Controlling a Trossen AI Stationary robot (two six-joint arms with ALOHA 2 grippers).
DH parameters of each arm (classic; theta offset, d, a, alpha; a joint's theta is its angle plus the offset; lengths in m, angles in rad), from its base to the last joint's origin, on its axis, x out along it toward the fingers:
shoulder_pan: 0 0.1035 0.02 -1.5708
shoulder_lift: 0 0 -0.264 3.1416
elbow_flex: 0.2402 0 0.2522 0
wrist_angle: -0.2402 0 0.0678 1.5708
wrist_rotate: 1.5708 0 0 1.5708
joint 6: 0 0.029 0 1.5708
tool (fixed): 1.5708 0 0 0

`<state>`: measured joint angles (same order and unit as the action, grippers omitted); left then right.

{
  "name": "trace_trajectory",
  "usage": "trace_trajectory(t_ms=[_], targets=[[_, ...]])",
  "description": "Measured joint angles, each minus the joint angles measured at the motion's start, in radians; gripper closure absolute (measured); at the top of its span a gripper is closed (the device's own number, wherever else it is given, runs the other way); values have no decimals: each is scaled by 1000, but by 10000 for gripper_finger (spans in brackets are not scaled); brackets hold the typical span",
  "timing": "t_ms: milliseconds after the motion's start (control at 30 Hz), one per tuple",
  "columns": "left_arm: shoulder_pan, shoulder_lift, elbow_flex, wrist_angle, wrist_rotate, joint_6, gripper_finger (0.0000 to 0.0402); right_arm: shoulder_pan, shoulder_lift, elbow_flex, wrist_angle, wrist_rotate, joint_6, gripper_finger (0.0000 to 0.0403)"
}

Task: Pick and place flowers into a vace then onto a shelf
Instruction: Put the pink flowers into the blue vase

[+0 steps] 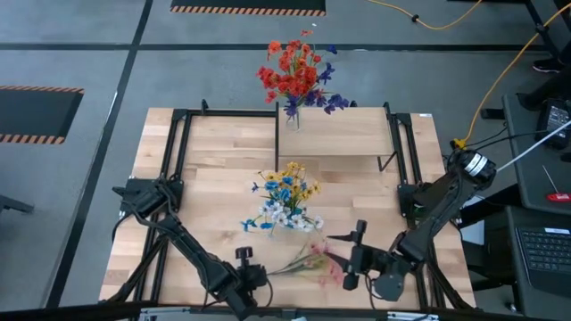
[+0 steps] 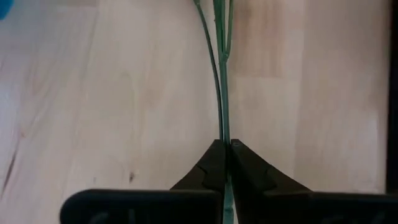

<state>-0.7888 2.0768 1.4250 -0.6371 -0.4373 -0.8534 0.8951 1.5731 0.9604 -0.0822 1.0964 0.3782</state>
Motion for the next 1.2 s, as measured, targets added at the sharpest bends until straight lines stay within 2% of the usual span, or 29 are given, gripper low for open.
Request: trace_trajectory(t_ms=[67,267,400,500,633,800,967,1100,1200], targets=[[-10,-11,0,-2,-3,16,398,16,-20,0,-5,27,1,191],[-39,-70,2,-34,-51,46,398,54,-66,0,-94,14,49,191],[-56,-97,2,-33,-62,69,398,76,-75,0,-212,9,157,191],[-64,-134,-48,32,-49,100,398,90,-77,0,-304,9,266,191],[-64,-224,-192,250,-44,131,398,99,-77,0,-382,9,377,191],[-52,-315,-417,694,-48,268,398,100,-77,0,-404,-13,381,191],[-28,-336,-553,1015,-61,407,398,102,-77,-47,-370,-17,432,191],[-22,-334,-576,1117,-85,512,398,106,-76,-159,-203,-18,481,191],[-1,-332,-577,1158,-120,572,398,106,-75,-246,37,-19,368,191]])
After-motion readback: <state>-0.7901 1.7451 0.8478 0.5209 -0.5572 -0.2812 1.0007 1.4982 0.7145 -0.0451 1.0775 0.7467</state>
